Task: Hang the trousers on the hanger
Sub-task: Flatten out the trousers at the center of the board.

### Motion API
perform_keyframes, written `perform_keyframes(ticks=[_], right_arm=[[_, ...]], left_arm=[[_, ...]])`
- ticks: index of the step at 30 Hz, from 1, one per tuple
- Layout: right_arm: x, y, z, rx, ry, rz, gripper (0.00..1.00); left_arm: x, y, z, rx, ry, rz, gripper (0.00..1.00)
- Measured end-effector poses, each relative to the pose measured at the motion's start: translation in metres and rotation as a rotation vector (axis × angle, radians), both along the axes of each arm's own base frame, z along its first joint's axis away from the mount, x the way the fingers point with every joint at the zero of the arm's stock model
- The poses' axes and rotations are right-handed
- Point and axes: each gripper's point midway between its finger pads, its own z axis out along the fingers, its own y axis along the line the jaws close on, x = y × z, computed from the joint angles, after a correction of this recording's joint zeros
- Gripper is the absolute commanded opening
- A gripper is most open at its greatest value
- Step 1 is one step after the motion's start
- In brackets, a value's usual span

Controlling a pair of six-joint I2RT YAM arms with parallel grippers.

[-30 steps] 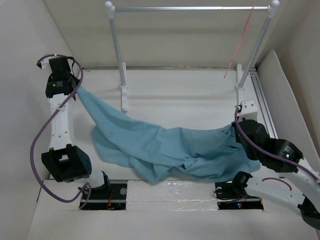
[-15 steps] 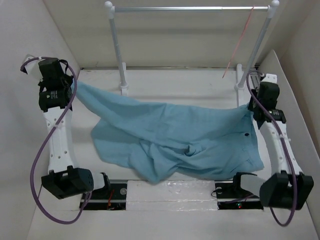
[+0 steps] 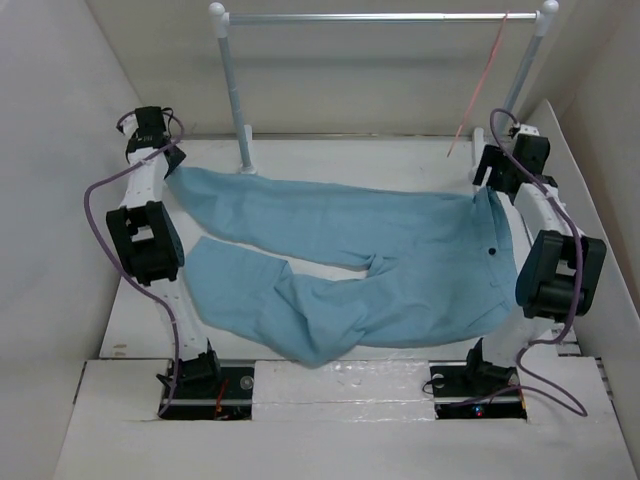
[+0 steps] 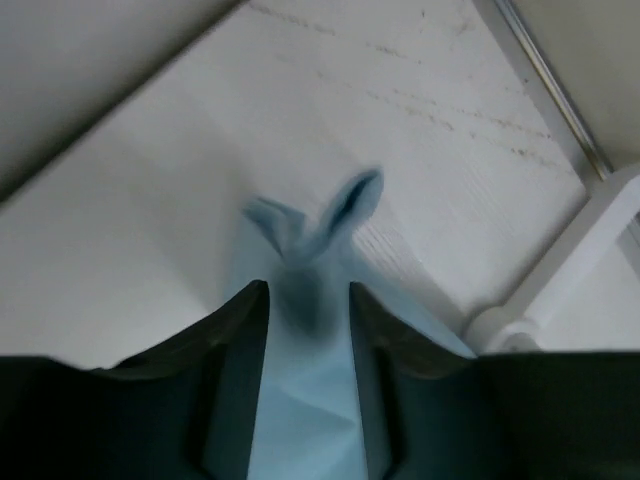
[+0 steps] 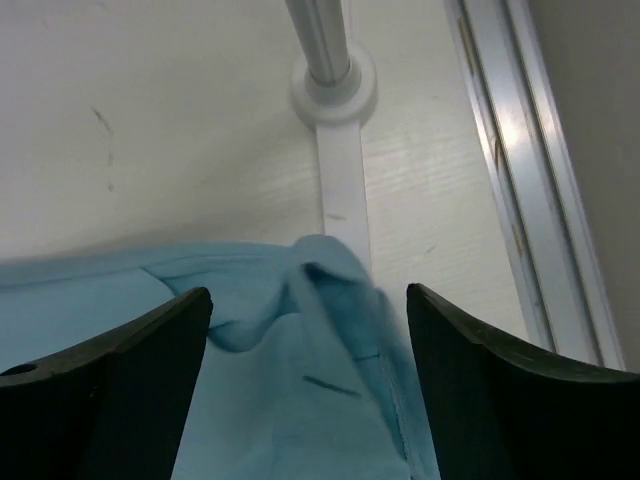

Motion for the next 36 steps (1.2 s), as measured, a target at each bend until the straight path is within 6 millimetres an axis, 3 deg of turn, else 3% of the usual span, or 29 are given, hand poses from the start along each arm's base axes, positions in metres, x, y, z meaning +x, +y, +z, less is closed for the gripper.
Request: perform_keyframes(ticks=[1,2,3,6,7,8,9,10,11,13,15,16,17,18,20,24,26,28,29,36], right_arm=[[0.004,0.0,0.007,-0.004,-0.014,0.006,0.98],[0.01,0.0,0.021,-0.009,-0.046,0.01,0.98],[0.013,0.002,0.033,-0.014,-0.072,0.015,0.98],[0.001,0.026,0.069,-0.029,-0.139,0.056,0.94],[-0.009,0.042,0.083,-0.035,-0.176,0.081,0.87],[-0.024,0.063,0.096,-0.035,-0.212,0.114,0.55],[-0.04,0.086,0.107,-0.035,-0.246,0.155,0.32],[-0.06,0.111,0.119,-0.023,-0.296,0.2,0.13],[-0.081,0.138,0.128,-0.005,-0.344,0.255,0.0],[-0.125,0.19,0.136,0.048,-0.408,0.392,0.0],[-0.156,0.221,0.135,0.088,-0.431,0.492,0.0],[-0.167,0.232,0.132,0.1,-0.427,0.531,0.04],[-0.175,0.241,0.127,0.106,-0.415,0.563,0.19],[-0.183,0.251,0.12,0.107,-0.389,0.597,0.19],[-0.198,0.268,0.105,0.099,-0.331,0.667,0.29],[-0.231,0.291,0.082,0.083,-0.233,0.799,0.33],[-0.242,0.295,0.078,0.085,-0.212,0.832,0.32],[-0.25,0.298,0.076,0.094,-0.202,0.85,0.33],[-0.254,0.3,0.074,0.101,-0.197,0.857,0.33],[-0.268,0.305,0.061,0.127,-0.144,0.872,0.32]], left_arm=[[0.002,-0.004,-0.01,-0.008,0.027,-0.023,0.69],[0.003,-0.007,-0.013,-0.017,0.037,-0.036,0.7],[0.006,-0.01,-0.014,-0.024,0.043,-0.055,0.93],[0.017,-0.016,0.007,-0.026,0.001,-0.092,0.96],[0.019,-0.016,0.015,-0.02,-0.019,-0.093,0.95],[0.018,-0.015,0.022,-0.014,-0.037,-0.091,0.92],[0.012,-0.013,0.023,-0.011,-0.049,-0.085,0.89],[-0.001,-0.011,0.021,-0.01,-0.049,-0.074,0.87],[-0.022,-0.01,0.013,-0.019,-0.027,-0.057,0.84],[-0.067,-0.006,-0.007,-0.034,0.004,-0.01,0.83],[-0.114,-0.003,-0.029,-0.068,0.041,0.041,0.82],[-0.131,-0.002,-0.039,-0.086,0.051,0.063,0.81],[-0.138,-0.001,-0.045,-0.117,0.048,0.08,0.8],[-0.146,0.004,-0.054,-0.125,0.066,0.1,0.8],[-0.14,0.005,-0.066,-0.155,0.075,0.095,0.79],[-0.106,0.0,-0.096,-0.221,0.078,0.035,0.79],[-0.096,-0.006,-0.111,-0.257,0.085,0.005,0.68],[-0.089,-0.011,-0.123,-0.288,0.091,-0.017,0.43],[-0.086,-0.013,-0.128,-0.299,0.092,-0.027,0.02],[-0.07,-0.014,-0.118,-0.31,0.092,-0.047,0.0]])
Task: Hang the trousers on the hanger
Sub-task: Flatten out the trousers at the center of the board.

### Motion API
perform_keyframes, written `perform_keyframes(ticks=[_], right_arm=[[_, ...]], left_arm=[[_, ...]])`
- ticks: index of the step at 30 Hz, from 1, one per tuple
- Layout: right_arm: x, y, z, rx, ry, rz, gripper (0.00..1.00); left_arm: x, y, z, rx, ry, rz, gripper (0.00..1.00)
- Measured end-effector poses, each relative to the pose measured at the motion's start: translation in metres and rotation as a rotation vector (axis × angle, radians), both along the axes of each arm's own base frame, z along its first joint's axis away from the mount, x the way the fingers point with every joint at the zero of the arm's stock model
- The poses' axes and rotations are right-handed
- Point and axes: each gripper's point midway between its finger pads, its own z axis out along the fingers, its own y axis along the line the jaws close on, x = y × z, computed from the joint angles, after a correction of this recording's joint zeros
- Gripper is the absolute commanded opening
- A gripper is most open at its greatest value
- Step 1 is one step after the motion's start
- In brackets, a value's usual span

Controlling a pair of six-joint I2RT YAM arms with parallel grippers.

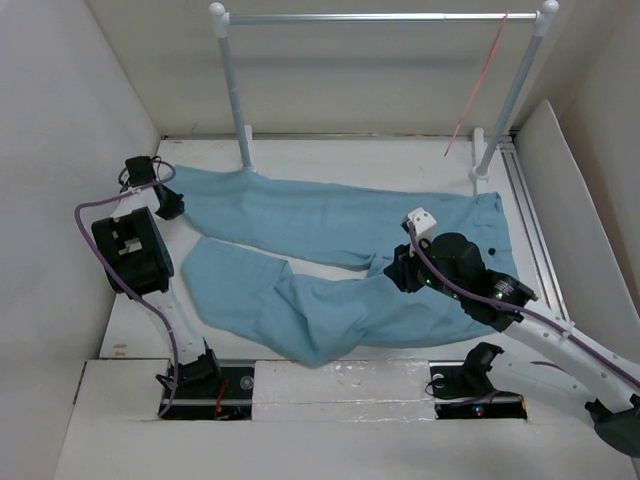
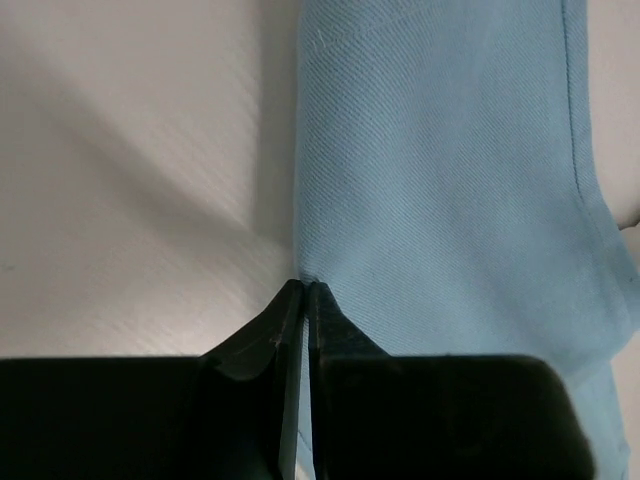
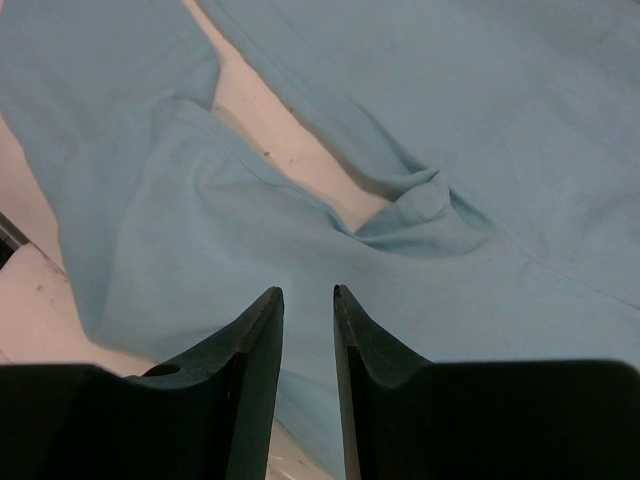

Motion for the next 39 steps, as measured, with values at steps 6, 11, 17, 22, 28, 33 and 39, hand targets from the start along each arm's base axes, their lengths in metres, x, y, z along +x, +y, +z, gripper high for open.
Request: perform_keyframes(ticks=[6,11,17,22,28,33,39], right_arm=[[-0.005,0.004,-0.01,-0.005,0.02,0.038,0.32],[-0.01,0.013,-0.024,-0.047,0.044,0.123,0.32],[-0.006,0.013,-0.027,-0.095,0.049,0.162,0.33],[0.006,0.0,-0.015,-0.087,0.009,0.134,0.33],[0.013,-0.008,-0.017,-0.1,0.002,0.144,0.33],[0.009,-0.006,-0.025,-0.119,0.027,0.176,0.33],[0.007,-0.007,-0.027,-0.126,0.045,0.181,0.32]], left_arm=[[-0.014,-0.012,0.076,0.209,0.008,-0.011,0.0],[-0.016,-0.029,0.179,0.351,-0.111,-0.049,0.76],[-0.011,0.0,0.174,0.415,-0.029,0.002,0.85],[-0.05,0.013,0.095,0.37,0.176,-0.002,0.82],[-0.083,0.015,0.043,0.287,0.275,0.022,0.7],[-0.072,0.009,0.014,0.242,0.279,0.02,0.69],[-0.046,0.009,-0.018,0.212,0.276,0.014,0.0]])
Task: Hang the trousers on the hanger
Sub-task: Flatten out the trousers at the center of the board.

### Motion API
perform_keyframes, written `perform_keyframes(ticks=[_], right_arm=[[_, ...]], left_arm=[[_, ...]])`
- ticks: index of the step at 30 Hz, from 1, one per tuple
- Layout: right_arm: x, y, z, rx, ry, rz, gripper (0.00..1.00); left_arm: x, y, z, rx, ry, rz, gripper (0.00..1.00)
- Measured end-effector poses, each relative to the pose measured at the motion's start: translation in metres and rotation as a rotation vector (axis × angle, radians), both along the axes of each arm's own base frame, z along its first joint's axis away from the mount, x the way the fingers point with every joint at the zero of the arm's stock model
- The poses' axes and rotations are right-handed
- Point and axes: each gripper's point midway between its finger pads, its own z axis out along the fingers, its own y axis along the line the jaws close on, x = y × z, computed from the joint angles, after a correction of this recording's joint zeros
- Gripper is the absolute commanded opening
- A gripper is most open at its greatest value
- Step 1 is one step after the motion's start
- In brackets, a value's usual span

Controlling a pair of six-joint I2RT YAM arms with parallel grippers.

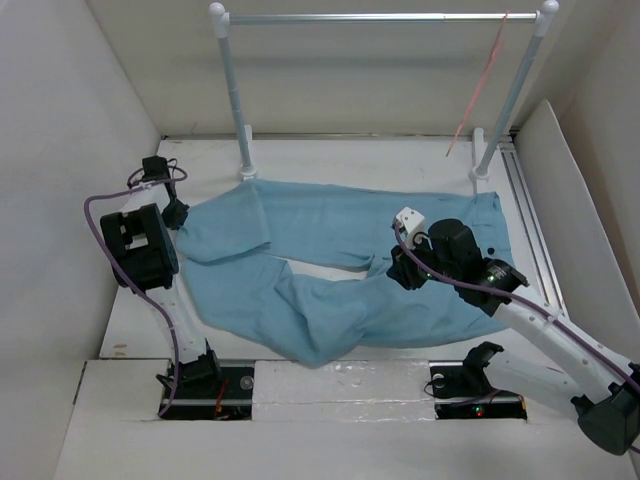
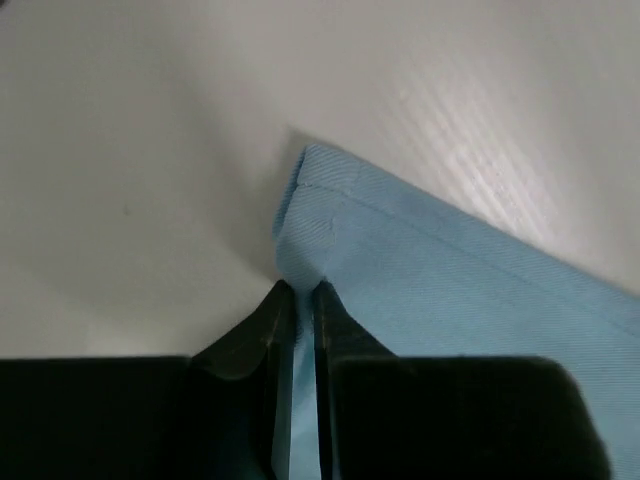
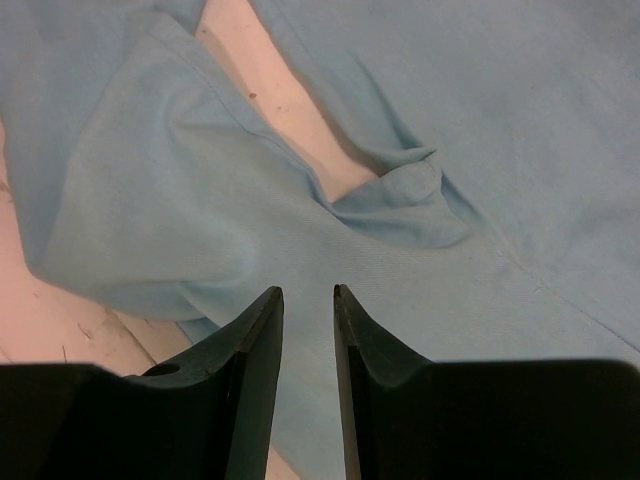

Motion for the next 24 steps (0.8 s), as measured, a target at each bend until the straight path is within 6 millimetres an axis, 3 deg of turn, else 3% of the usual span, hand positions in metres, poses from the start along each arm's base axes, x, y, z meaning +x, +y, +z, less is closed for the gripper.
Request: perform_keyframes(ticks=[5,9,11,12,14,15,17,20,22,23,24], right_arm=[[0.001,-0.001,0.004,-0.001,0.007,-0.017,0.32],[0.005,-0.001,0.006,-0.008,0.006,-0.034,0.32],[0.008,-0.001,0.004,-0.019,0.016,-0.043,0.32],[0.009,-0.001,0.002,-0.025,0.022,-0.046,0.33],[0.01,-0.002,0.0,-0.039,0.032,-0.054,0.34],[0.011,-0.002,0.0,-0.043,0.033,-0.057,0.36],[0.012,-0.001,0.003,-0.041,0.03,-0.06,0.4],[0.013,0.001,0.008,-0.03,0.019,-0.057,0.45],[0.011,0.002,0.009,-0.024,0.019,-0.048,0.47],[0.01,0.004,0.01,-0.02,0.018,-0.04,0.45],[0.009,0.005,0.011,-0.014,0.016,-0.033,0.19]], left_arm=[[0.037,0.008,0.002,0.001,-0.059,-0.007,0.0],[0.071,0.014,0.017,0.004,-0.143,-0.007,0.01],[0.094,0.02,0.033,0.014,-0.194,-0.011,0.13],[0.109,0.024,0.043,0.024,-0.227,-0.013,0.3],[0.133,0.031,0.059,0.045,-0.282,-0.021,0.47],[0.138,0.032,0.063,0.053,-0.295,-0.026,0.67],[0.135,0.033,0.061,0.062,-0.279,-0.036,0.78],[0.115,0.033,0.051,0.077,-0.225,-0.035,0.8],[0.088,0.027,0.049,0.072,-0.184,-0.033,0.79],[0.074,0.022,0.05,0.069,-0.171,-0.032,0.77],[0.056,0.016,0.055,0.066,-0.161,-0.034,0.67]])
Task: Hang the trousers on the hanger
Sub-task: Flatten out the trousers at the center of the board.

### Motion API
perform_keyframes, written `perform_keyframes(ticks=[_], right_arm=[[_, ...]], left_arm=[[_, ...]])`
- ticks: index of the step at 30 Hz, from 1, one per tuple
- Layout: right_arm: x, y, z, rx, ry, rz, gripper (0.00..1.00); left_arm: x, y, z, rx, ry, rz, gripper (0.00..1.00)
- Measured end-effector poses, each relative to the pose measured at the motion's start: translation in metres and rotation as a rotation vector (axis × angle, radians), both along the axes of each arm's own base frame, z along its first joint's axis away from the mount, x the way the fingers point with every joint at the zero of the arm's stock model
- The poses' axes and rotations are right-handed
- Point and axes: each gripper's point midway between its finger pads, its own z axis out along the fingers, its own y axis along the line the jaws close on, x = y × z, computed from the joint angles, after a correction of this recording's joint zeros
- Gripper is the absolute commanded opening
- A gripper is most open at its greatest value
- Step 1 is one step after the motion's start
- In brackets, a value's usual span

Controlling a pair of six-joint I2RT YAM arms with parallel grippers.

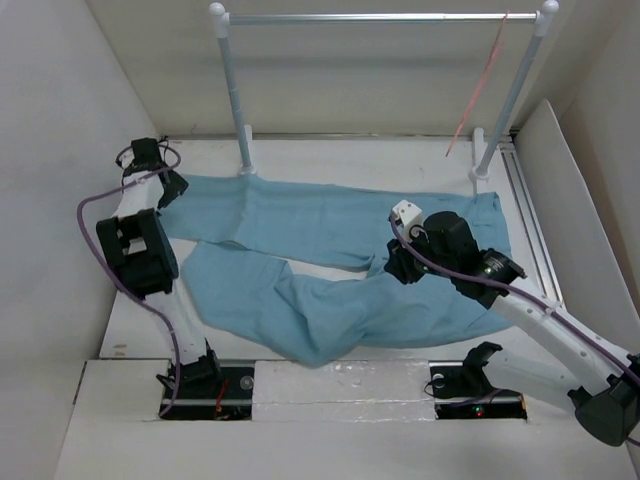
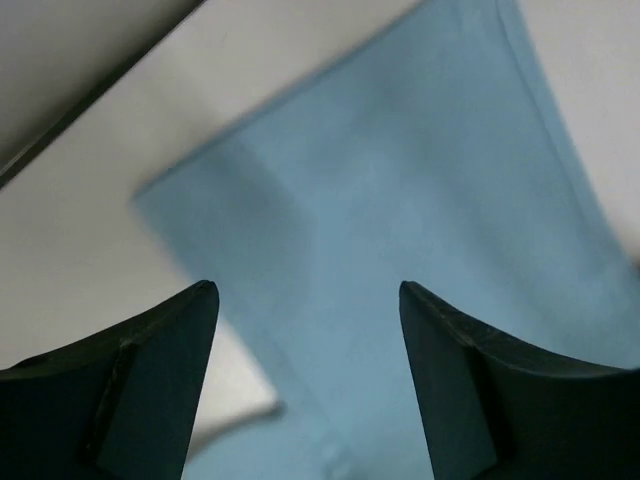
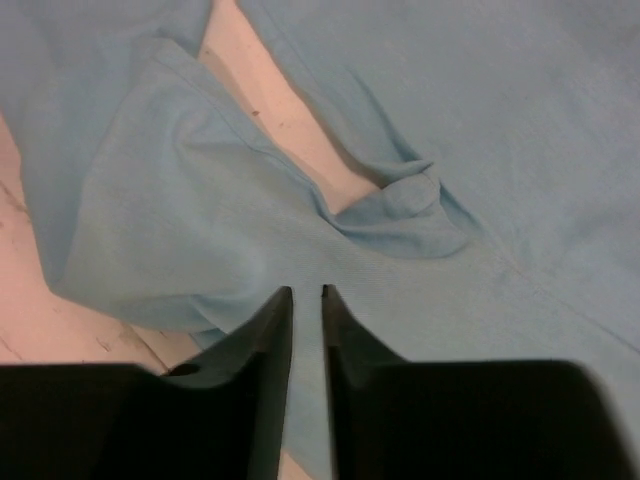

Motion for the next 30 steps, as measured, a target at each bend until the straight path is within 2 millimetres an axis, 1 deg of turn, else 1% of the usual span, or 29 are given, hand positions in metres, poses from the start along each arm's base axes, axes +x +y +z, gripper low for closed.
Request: perform_keyframes(ticks=[1,3,5,6,7,8,9,10,11,12,13,14,15,17,21,23,24,25,26,27,28,29,30], right_arm=[[-0.002,0.001,0.001,0.005,-0.004,0.011,0.1],[-0.006,0.002,0.003,0.022,-0.007,0.023,0.0],[-0.011,0.003,0.005,0.038,-0.016,0.044,0.0],[-0.014,0.003,0.006,0.044,-0.022,0.053,0.01],[-0.016,0.003,0.007,0.049,-0.026,0.064,0.03],[-0.018,0.003,0.008,0.052,-0.031,0.072,0.08],[-0.02,0.003,0.008,0.055,-0.035,0.082,0.15],[-0.021,0.004,0.009,0.058,-0.038,0.092,0.21],[-0.023,0.005,0.01,0.06,-0.042,0.106,0.23],[-0.024,0.006,0.01,0.059,-0.045,0.119,0.26],[-0.025,0.007,0.01,0.058,-0.047,0.131,0.28],[-0.026,0.008,0.01,0.057,-0.047,0.143,0.34],[-0.028,0.008,0.01,0.058,-0.048,0.155,0.37],[-0.03,0.009,0.011,0.058,-0.052,0.17,0.44],[-0.034,0.006,0.017,0.064,-0.079,0.182,0.5],[-0.035,0.004,0.02,0.065,-0.091,0.185,0.51],[-0.035,0.004,0.02,0.065,-0.093,0.186,0.5],[-0.036,0.003,0.02,0.064,-0.094,0.187,0.51],[-0.036,0.003,0.02,0.062,-0.092,0.186,0.51],[-0.036,0.003,0.019,0.06,-0.09,0.186,0.51],[-0.036,0.002,0.019,0.057,-0.088,0.184,0.51],[-0.036,0.001,0.019,0.054,-0.087,0.181,0.51],[-0.036,0.001,0.019,0.051,-0.087,0.178,0.51]], left_arm=[[-0.017,-0.007,0.01,-0.001,-0.008,0.0,0.61],[-0.054,-0.02,0.035,0.011,-0.038,-0.006,0.47],[-0.084,-0.034,0.061,0.021,-0.102,-0.015,0.46],[-0.101,-0.041,0.07,0.018,-0.129,-0.02,0.48],[-0.116,-0.048,0.077,0.008,-0.156,-0.026,0.5],[-0.128,-0.05,0.077,-0.006,-0.172,-0.016,0.53],[-0.143,-0.05,0.072,-0.026,-0.171,0.009,0.61],[-0.156,-0.048,0.064,-0.043,-0.155,0.038,0.7],[-0.17,-0.045,0.051,-0.067,-0.122,0.078,0.7],[-0.179,-0.043,0.038,-0.087,-0.09,0.116,0.71],[-0.187,-0.041,0.025,-0.105,-0.053,0.147,0.71],[-0.195,-0.042,0.012,-0.128,-0.015,0.174,0.71],[-0.201,-0.042,0.001,-0.148,0.02,0.202,0.71],[-0.212,-0.043,-0.018,-0.191,0.074,0.252,0.71],[-0.234,-0.044,-0.049,-0.261,0.146,0.335,0.71],[-0.243,-0.049,-0.063,-0.288,0.177,0.359,0.64],[-0.243,-0.05,-0.064,-0.291,0.176,0.363,0.58],[-0.24,-0.049,-0.064,-0.292,0.159,0.364,0.55],[-0.239,-0.049,-0.065,-0.292,0.155,0.365,0.48],[-0.237,-0.049,-0.065,-0.296,0.145,0.365,0.18],[-0.234,-0.049,-0.066,-0.302,0.133,0.372,0.0],[-0.229,-0.05,-0.068,-0.313,0.113,0.36,0.0],[-0.224,-0.049,-0.067,-0.318,0.095,0.352,0.0]])
